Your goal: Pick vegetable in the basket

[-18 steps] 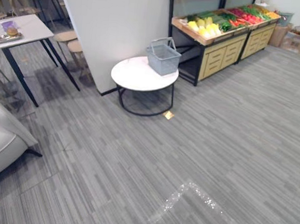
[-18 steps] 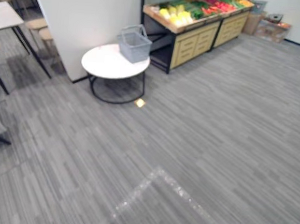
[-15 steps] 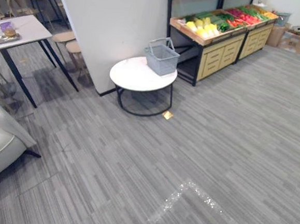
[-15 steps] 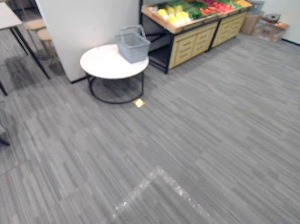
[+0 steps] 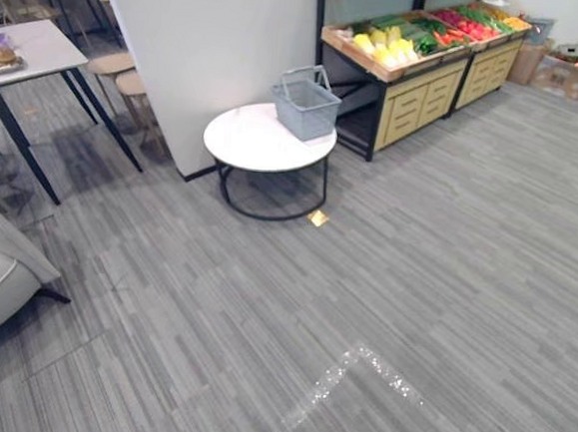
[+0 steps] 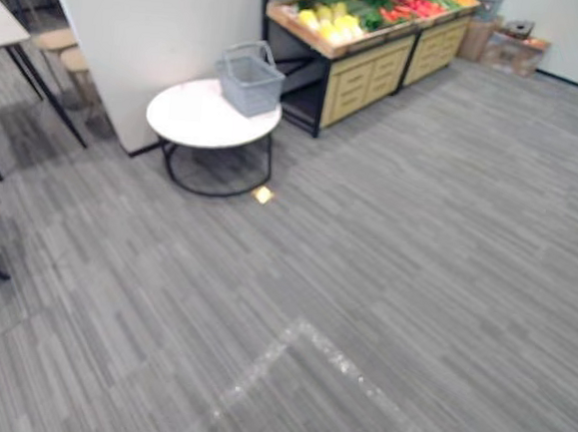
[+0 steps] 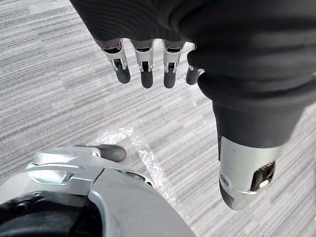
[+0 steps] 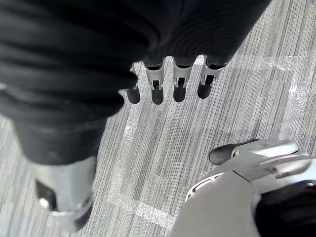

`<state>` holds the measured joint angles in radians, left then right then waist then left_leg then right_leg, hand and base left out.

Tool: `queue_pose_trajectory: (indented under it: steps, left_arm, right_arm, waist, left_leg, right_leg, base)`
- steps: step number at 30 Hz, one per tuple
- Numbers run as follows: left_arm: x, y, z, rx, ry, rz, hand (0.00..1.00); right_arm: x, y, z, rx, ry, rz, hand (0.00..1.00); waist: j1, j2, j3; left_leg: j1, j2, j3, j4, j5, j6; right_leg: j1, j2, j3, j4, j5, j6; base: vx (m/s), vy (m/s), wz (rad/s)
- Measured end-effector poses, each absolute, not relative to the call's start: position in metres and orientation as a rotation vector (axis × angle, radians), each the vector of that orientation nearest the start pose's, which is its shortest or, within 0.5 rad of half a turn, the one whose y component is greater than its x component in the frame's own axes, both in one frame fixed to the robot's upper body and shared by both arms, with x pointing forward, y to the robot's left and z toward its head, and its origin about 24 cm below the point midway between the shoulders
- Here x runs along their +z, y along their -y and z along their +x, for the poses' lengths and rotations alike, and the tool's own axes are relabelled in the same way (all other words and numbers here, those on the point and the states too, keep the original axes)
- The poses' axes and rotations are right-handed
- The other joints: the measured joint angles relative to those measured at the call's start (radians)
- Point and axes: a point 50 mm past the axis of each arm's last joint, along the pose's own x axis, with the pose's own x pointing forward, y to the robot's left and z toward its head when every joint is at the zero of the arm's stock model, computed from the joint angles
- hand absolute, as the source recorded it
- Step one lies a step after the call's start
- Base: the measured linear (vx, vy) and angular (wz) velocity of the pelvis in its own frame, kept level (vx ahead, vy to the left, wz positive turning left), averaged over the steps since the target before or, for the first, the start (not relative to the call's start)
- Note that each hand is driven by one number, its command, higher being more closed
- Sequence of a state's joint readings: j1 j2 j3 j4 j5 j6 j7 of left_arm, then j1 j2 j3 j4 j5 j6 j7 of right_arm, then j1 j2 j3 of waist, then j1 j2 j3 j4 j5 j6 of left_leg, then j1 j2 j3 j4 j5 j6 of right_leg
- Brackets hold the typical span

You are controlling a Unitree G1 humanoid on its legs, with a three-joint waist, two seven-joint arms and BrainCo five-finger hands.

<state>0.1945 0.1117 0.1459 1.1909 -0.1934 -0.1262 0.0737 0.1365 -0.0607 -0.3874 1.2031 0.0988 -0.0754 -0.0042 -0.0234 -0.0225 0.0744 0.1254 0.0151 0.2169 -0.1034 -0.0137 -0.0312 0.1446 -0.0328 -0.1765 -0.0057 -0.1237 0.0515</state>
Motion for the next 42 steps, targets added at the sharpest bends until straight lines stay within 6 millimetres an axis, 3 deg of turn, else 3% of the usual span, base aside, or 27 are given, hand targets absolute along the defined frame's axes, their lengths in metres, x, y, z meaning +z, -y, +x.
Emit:
queue_pose_trajectory:
  steps: [11, 24, 29, 33, 36, 37, 38, 41, 42]
  left_arm:
    - [-0.167, -0.218, 0.038, 0.418, -1.15, -0.072, 0.0]
    - [-0.161, -0.217, 0.055, 0.322, -1.057, 0.017, 0.0]
    - [-0.159, -0.215, 0.069, 0.335, -1.027, 0.014, 0.0]
    - [-0.158, -0.218, 0.075, 0.385, -1.013, -0.009, 0.0]
    - [-0.157, -0.224, 0.072, 0.436, -1.011, -0.034, 0.0]
    - [-0.158, -0.226, 0.069, 0.466, -1.013, -0.058, 0.0]
    - [-0.157, -0.227, 0.07, 0.482, -1.009, -0.071, 0.0]
    - [-0.16, -0.221, 0.065, 0.504, -1.028, -0.113, 0.0]
    - [-0.16, -0.22, 0.065, 0.504, -1.029, -0.117, 0.0]
  right_arm:
    - [-0.17, 0.212, 0.048, -0.508, -1.148, 0.27, 0.0]
    - [-0.163, 0.211, 0.072, -0.333, -1.057, 0.106, 0.0]
    - [-0.158, 0.216, 0.091, -0.332, -1.01, 0.085, 0.0]
    - [-0.16, 0.22, 0.085, -0.378, -1.035, 0.108, 0.0]
    - [-0.163, 0.219, 0.077, -0.398, -1.066, 0.124, 0.0]
    - [-0.163, 0.22, 0.077, -0.405, -1.065, 0.127, 0.0]
    - [-0.163, 0.222, 0.074, -0.417, -1.069, 0.129, 0.0]
    - [-0.162, 0.227, 0.067, -0.431, -1.08, 0.111, 0.0]
    - [-0.162, 0.228, 0.069, -0.432, -1.073, 0.109, 0.0]
  waist:
    - [-0.001, 0.001, 0.003]
    - [-0.001, 0.003, 0.011]
    - [-0.002, 0.023, 0.068]
    - [-0.004, 0.024, 0.088]
    - [0.001, 0.008, 0.1]
    - [-0.001, 0.007, 0.11]
    - [-0.001, 0.003, 0.126]
    - [0.005, 0.02, 0.146]
    - [0.005, 0.023, 0.146]
  left_leg:
    - [0.005, 0.002, 0.032, 0.0, -0.001, -0.001]
    - [0.003, 0.002, 0.032, 0.0, -0.001, -0.001]
    - [-0.028, 0.009, 0.036, 0.005, 0.013, -0.002]
    - [-0.052, 0.013, 0.022, 0.007, 0.019, -0.013]
    - [-0.129, 0.042, 0.032, 0.2, -0.072, -0.04]
    - [-0.216, 0.074, 0.057, 0.394, -0.109, -0.048]
    - [-0.29, 0.105, 0.062, 0.585, -0.106, -0.045]
    - [-0.395, 0.149, 0.035, 0.863, -0.079, -0.04]
    - [-0.407, 0.149, 0.028, 0.878, -0.09, -0.041]
  right_leg:
    - [-0.001, 0.001, 0.017, -0.001, 0.006, -0.002]
    - [0.0, 0.001, 0.015, -0.007, 0.008, -0.003]
    - [-0.077, 0.0, 0.011, 0.096, -0.019, -0.016]
    - [-0.106, 0.0, -0.005, 0.119, -0.03, -0.031]
    - [-0.116, -0.005, -0.005, 0.146, -0.065, -0.043]
    - [-0.106, -0.004, -0.01, 0.151, -0.077, -0.058]
    - [-0.082, -0.006, -0.013, 0.15, -0.08, -0.06]
    - [-0.02, -0.009, -0.025, 0.158, -0.102, -0.053]
    - [-0.013, -0.014, -0.025, 0.161, -0.114, -0.059]
  base:
    - [-0.02, -0.015, -0.04]
    - [-0.01, -0.005, -0.01]
    - [-0.03, -0.025, -0.04]
    - [-0.04, -0.036, 0.11]
    - [-0.02, -0.074, 0.02]
    - [0.01, -0.113, 0.04]
    - [0.02, -0.099, 0.07]
    - [0.09, 0.015, 0.1]
    - [0.16, 0.08, 0.12]
